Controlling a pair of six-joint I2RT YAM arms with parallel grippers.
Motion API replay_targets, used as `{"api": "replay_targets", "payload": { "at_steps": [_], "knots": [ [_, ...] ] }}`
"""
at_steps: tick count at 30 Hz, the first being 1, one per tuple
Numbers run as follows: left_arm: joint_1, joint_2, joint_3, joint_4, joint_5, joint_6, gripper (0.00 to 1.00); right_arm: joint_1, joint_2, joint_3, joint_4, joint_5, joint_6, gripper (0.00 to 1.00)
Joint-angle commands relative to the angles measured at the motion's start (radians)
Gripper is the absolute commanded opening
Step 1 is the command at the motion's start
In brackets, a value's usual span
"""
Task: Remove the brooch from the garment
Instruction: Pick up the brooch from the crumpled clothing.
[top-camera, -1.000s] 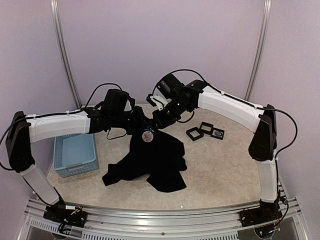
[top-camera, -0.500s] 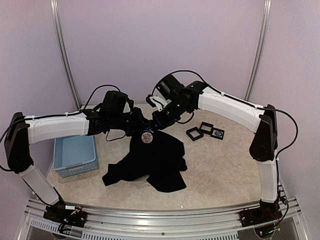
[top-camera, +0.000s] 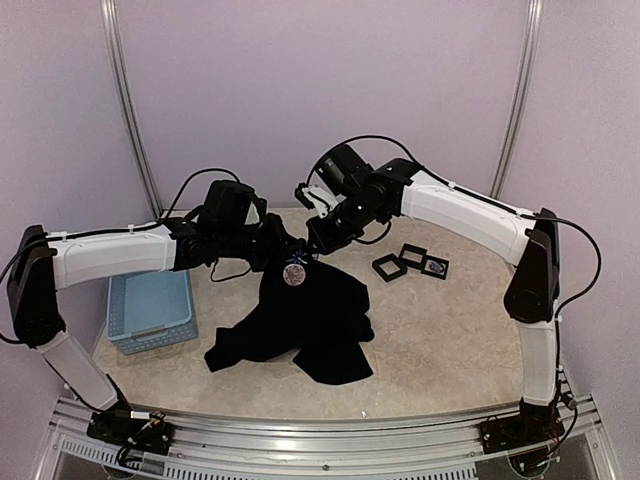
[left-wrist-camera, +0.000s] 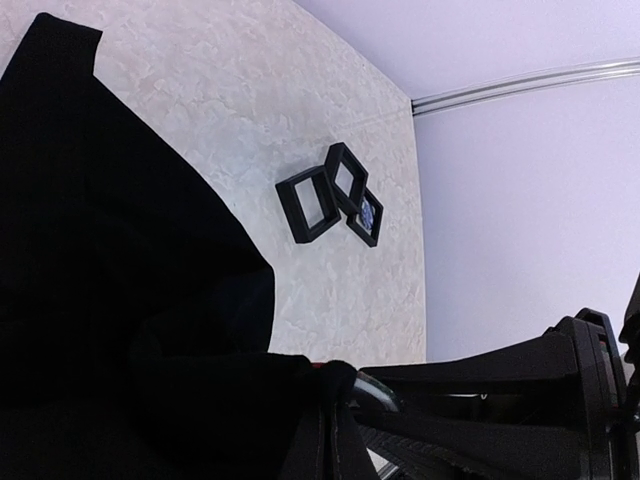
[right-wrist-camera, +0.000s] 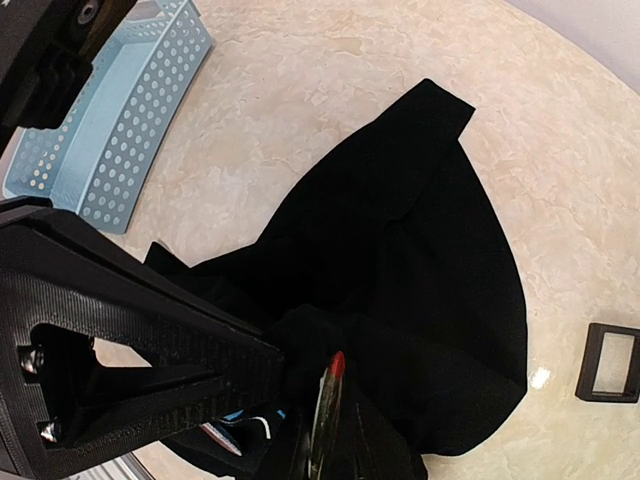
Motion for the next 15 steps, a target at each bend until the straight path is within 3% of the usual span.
{"api": "replay_targets", "payload": {
  "at_steps": [1, 6, 8, 12, 15],
  "knots": [
    [-0.010, -0.030, -0.010, -0.004, -0.003, -0.001, 0.00, 0.002, -0.039, -0.015, 0.002, 0.030, -0.005, 0.10],
    [-0.010, -0.034, -0.015, -0.004, -0.008, -0.003, 0.00, 0.003, -0.047, -0.015, 0.003, 0.050, -0.009, 0.07],
    [-0.010, -0.035, -0.015, -0.004, -0.011, -0.004, 0.00, 0.002, -0.051, -0.016, 0.004, 0.053, -0.012, 0.00],
    [-0.010, -0.036, -0.015, -0.008, -0.009, -0.002, 0.00, 0.002, -0.073, -0.045, 0.024, 0.062, -0.010, 0.00],
    [-0.010, -0.045, -0.025, -0.020, -0.010, -0.003, 0.08, -0.006, -0.112, -0.097, 0.071, 0.084, -0.011, 0.00]
  ]
}}
